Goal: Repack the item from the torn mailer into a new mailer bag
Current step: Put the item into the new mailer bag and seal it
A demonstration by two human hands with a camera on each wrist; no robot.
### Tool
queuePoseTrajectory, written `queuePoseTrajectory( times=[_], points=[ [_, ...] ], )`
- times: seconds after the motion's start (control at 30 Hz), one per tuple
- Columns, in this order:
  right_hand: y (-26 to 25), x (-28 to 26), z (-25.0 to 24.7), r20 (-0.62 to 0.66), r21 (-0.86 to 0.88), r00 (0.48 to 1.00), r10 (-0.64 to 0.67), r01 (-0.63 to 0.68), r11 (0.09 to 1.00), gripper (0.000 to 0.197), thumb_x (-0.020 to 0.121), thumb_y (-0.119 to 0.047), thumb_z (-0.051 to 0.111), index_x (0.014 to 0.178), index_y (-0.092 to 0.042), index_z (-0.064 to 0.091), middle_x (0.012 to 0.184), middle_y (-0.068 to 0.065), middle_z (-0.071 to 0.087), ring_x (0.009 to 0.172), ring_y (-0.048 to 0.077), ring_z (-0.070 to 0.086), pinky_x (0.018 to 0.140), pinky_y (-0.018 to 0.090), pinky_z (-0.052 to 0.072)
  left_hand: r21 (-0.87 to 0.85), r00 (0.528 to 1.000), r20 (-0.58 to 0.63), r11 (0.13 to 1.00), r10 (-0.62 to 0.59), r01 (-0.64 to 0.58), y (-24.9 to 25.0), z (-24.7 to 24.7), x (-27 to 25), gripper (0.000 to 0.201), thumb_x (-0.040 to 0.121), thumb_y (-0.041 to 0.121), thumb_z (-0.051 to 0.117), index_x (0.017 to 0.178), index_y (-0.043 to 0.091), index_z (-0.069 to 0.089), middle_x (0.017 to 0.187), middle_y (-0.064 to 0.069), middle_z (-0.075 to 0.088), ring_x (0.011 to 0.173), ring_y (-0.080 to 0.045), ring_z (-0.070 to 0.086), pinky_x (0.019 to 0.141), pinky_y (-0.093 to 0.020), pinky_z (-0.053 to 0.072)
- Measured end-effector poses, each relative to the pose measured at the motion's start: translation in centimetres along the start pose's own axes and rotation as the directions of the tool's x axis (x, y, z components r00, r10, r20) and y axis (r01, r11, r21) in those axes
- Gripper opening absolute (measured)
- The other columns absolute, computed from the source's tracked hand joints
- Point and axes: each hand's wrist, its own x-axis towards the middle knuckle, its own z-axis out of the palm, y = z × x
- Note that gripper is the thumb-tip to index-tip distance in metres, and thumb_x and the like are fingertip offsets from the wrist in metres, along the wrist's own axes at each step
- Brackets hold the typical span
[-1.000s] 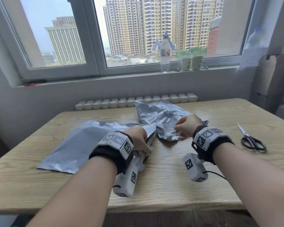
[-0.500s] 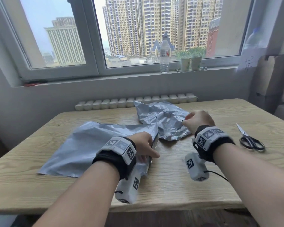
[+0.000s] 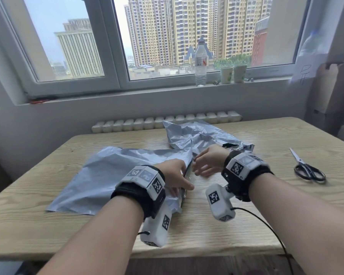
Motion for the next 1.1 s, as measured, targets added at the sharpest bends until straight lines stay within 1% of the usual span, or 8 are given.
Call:
queuePoseTrajectory(
  times=[0.1,0.23,0.43,0.53,0.63,0.73,0.93,1.1],
  points=[
    [-0.2,-0.1,-0.5,0.039,0.022,0.992,0.122,-0.123,0.992,0.026,0.097,-0.004,0.048,0.12,0.005,0.055,0.078,0.01,0.065,0.059,0.011,0.06,0.046,0.015,0.049,0.021,1.0,-0.018,1.0,0.006,-0.005,-0.2,0.0,0.2,0.045,0.08,0.023,0.078,0.113,0.01,0.051,0.096,-0.016,0.072,0.075,-0.028,0.073,0.079,-0.046,0.06],
    [0.4,0.1,-1.1,0.183,0.15,0.974,0.133,-0.162,0.975,0.027,0.096,-0.008,0.049,0.118,0.006,0.052,0.086,0.02,0.071,0.072,0.025,0.071,0.065,0.028,0.059,0.021,1.0,-0.008,1.0,-0.002,0.003,0.0,0.1,0.2,0.044,0.082,0.022,0.076,0.114,0.01,0.049,0.097,-0.019,0.072,0.064,-0.022,0.069,0.073,-0.039,0.061],
    [1.3,1.3,-1.4,0.116,-0.257,0.993,-0.002,0.031,0.966,0.031,0.075,-0.028,0.081,0.089,-0.003,0.069,0.075,0.006,0.063,0.068,0.014,0.057,0.076,0.026,0.052,0.129,0.999,-0.033,0.991,0.03,-0.025,0.1,0.2,0.0,0.042,0.08,0.021,0.077,0.113,0.006,0.058,0.105,-0.017,0.071,0.087,-0.029,0.072,0.079,-0.042,0.06],
    [1.2,1.2,-1.9,0.136,-0.357,0.991,-0.012,0.061,0.932,0.022,0.069,-0.025,0.085,0.082,-0.01,0.074,0.08,0.004,0.067,0.077,0.015,0.061,0.092,0.032,0.053,0.108,0.999,-0.041,0.994,0.031,-0.026,0.0,0.1,0.1,0.043,0.079,0.015,0.077,0.116,0.008,0.057,0.101,-0.014,0.07,0.082,-0.026,0.07,0.081,-0.042,0.059],
    [0.9,1.0,-2.4,-0.066,-0.448,0.99,-0.127,0.084,0.89,0.014,0.076,-0.017,0.079,0.089,-0.012,0.076,0.078,0.0,0.068,0.069,0.01,0.06,0.071,0.024,0.054,0.124,0.996,-0.078,0.992,0.048,-0.038,-0.3,0.0,0.2,0.047,0.077,0.015,0.079,0.118,0.011,0.056,0.093,-0.003,0.061,0.079,-0.02,0.063,0.081,-0.04,0.059],
    [1.1,1.3,-2.9,-0.328,-0.439,0.917,-0.228,0.066,0.896,0.003,0.081,-0.015,0.074,0.081,-0.016,0.077,0.072,-0.005,0.066,0.072,0.011,0.061,0.07,0.028,0.052,0.07,0.996,-0.054,0.995,0.07,-0.067,-0.3,-0.1,0.1,0.05,0.076,0.022,0.081,0.119,0.014,0.055,0.093,-0.002,0.063,0.074,-0.014,0.064,0.076,-0.034,0.06],
    [1.8,1.9,-3.2,-0.311,-0.333,0.931,-0.19,0.081,0.94,0.009,0.079,-0.018,0.07,0.081,-0.013,0.078,0.076,0.001,0.071,0.061,0.013,0.058,0.059,0.027,0.053,-0.196,0.993,0.098,0.98,0.062,-0.041,0.4,-0.2,-0.4,0.061,0.08,0.045,0.072,0.126,0.013,0.047,0.103,-0.017,0.07,0.08,-0.019,0.071,0.073,-0.027,0.059],
    [1.0,1.4,-3.8,-0.248,-0.244,0.946,-0.206,0.145,0.959,0.009,0.077,-0.02,0.072,0.071,-0.013,0.074,0.045,-0.006,0.049,0.046,0.01,0.038,0.044,0.021,0.032,-0.033,0.987,-0.114,0.993,0.11,-0.114,2.4,-2.1,0.4,0.05,0.078,0.049,0.073,0.093,0.001,0.068,0.082,-0.012,0.074,0.069,-0.02,0.072,0.062,-0.027,0.06]
  ],
)
